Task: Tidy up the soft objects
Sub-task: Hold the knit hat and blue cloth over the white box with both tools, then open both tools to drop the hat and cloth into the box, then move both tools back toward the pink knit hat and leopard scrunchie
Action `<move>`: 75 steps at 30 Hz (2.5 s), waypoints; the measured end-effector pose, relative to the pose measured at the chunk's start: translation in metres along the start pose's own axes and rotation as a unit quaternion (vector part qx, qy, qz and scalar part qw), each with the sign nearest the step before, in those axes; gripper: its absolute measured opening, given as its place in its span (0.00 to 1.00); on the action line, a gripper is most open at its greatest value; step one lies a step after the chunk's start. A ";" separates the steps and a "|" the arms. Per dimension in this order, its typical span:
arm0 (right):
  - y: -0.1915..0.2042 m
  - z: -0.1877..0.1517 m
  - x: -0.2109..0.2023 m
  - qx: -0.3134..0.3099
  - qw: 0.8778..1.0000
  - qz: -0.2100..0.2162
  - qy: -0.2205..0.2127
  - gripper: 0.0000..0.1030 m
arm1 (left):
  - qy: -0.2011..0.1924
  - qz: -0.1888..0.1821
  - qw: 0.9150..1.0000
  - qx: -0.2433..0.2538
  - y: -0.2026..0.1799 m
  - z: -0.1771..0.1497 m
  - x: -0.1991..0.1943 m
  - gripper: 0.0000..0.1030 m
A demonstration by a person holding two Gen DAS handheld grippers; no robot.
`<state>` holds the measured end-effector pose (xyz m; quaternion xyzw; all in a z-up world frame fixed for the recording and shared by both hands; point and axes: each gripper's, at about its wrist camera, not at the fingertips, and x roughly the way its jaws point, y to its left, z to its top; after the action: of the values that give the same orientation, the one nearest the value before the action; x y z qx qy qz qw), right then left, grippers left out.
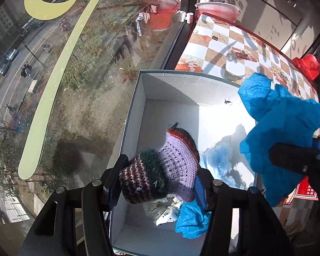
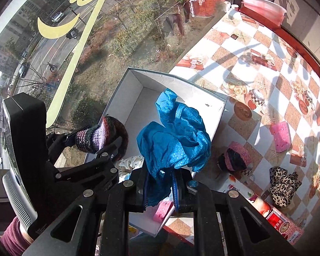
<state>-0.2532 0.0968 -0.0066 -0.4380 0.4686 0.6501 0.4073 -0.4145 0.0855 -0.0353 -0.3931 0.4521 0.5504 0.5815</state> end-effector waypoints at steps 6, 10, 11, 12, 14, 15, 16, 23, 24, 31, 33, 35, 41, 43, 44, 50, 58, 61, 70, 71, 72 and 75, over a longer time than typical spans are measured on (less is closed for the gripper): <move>0.001 0.005 0.004 0.000 1.000 -0.005 0.002 0.17 | 0.003 -0.002 1.000 0.000 0.000 0.001 0.003 0.58; 0.000 0.008 0.006 0.002 1.000 -0.009 0.001 0.17 | 0.004 -0.002 1.000 0.000 0.000 0.002 0.003 0.58; 0.000 0.009 0.006 0.003 1.000 -0.010 0.001 0.17 | 0.003 -0.002 1.000 0.000 0.000 0.002 0.003 0.58; 0.000 0.009 0.006 0.003 1.000 -0.010 0.001 0.17 | 0.003 -0.002 1.000 0.000 0.000 0.002 0.003 0.58; 0.001 0.010 0.006 0.001 1.000 -0.012 0.001 0.17 | 0.003 -0.002 1.000 0.000 -0.001 0.003 0.004 0.58; 0.001 0.011 0.007 0.000 1.000 -0.014 0.000 0.17 | 0.003 -0.002 1.000 -0.001 -0.001 0.003 0.004 0.58; 0.001 0.011 0.007 0.000 1.000 -0.015 0.000 0.17 | 0.003 -0.001 1.000 0.000 -0.001 0.004 0.004 0.58; 0.001 0.013 0.009 0.001 1.000 -0.020 0.000 0.17 | 0.009 0.002 1.000 -0.007 0.001 0.006 0.007 0.66; 0.001 0.013 0.010 0.002 1.000 -0.021 0.000 0.17 | 0.012 0.003 1.000 -0.008 0.001 0.007 0.009 0.68; 0.001 0.014 0.009 -0.001 0.999 -0.033 0.000 0.61 | 0.003 -0.009 1.000 -0.024 0.005 0.005 0.006 0.83; 0.002 0.014 0.003 -0.002 0.999 -0.044 -0.019 0.88 | -0.003 -0.014 0.999 -0.030 0.006 0.004 0.006 0.93; 0.003 0.016 -0.001 -0.006 0.999 -0.049 -0.023 0.89 | -0.004 -0.017 0.999 -0.038 0.009 0.002 0.006 1.00; 0.010 0.014 -0.005 -0.034 0.995 -0.091 -0.032 1.00 | -0.008 -0.027 0.998 -0.055 0.014 0.000 0.006 1.00; 0.012 0.013 -0.005 -0.043 0.994 -0.096 -0.032 1.00 | -0.009 -0.026 0.998 -0.053 0.013 -0.001 0.004 1.00; 0.012 0.013 -0.006 -0.044 0.994 -0.097 -0.032 1.00 | -0.009 -0.027 0.998 -0.052 0.013 0.000 0.004 1.00; 0.006 0.011 -0.011 -0.034 0.995 -0.088 -0.036 1.00 | -0.013 -0.029 0.998 -0.046 0.008 -0.001 -0.003 1.00; -0.006 0.005 -0.023 -0.020 0.995 -0.082 -0.046 1.00 | -0.014 -0.041 0.999 -0.032 -0.007 0.001 -0.013 1.00; -0.018 0.001 -0.031 -0.004 0.996 -0.071 -0.048 1.00 | -0.017 -0.051 0.998 -0.022 -0.019 0.005 -0.018 1.00; -0.109 -0.029 -0.063 0.105 0.992 -0.044 -0.046 1.00 | -0.016 -0.081 0.995 0.047 -0.084 0.020 -0.030 1.00; -0.123 -0.035 -0.067 0.121 0.991 -0.043 -0.044 1.00 | -0.015 -0.085 0.995 0.057 -0.094 0.022 -0.030 1.00; -0.138 -0.041 -0.070 0.136 0.989 -0.042 -0.040 1.00 | -0.011 -0.089 0.994 0.066 -0.103 0.023 -0.030 1.00; -0.181 -0.060 -0.080 0.180 0.982 -0.041 -0.032 1.00 | 0.002 -0.095 0.991 0.095 -0.132 0.026 -0.026 1.00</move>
<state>-0.0495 0.0709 0.0129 -0.3551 0.5463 0.5515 0.5208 -0.2802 0.0916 -0.0086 -0.3783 0.4646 0.4462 0.6648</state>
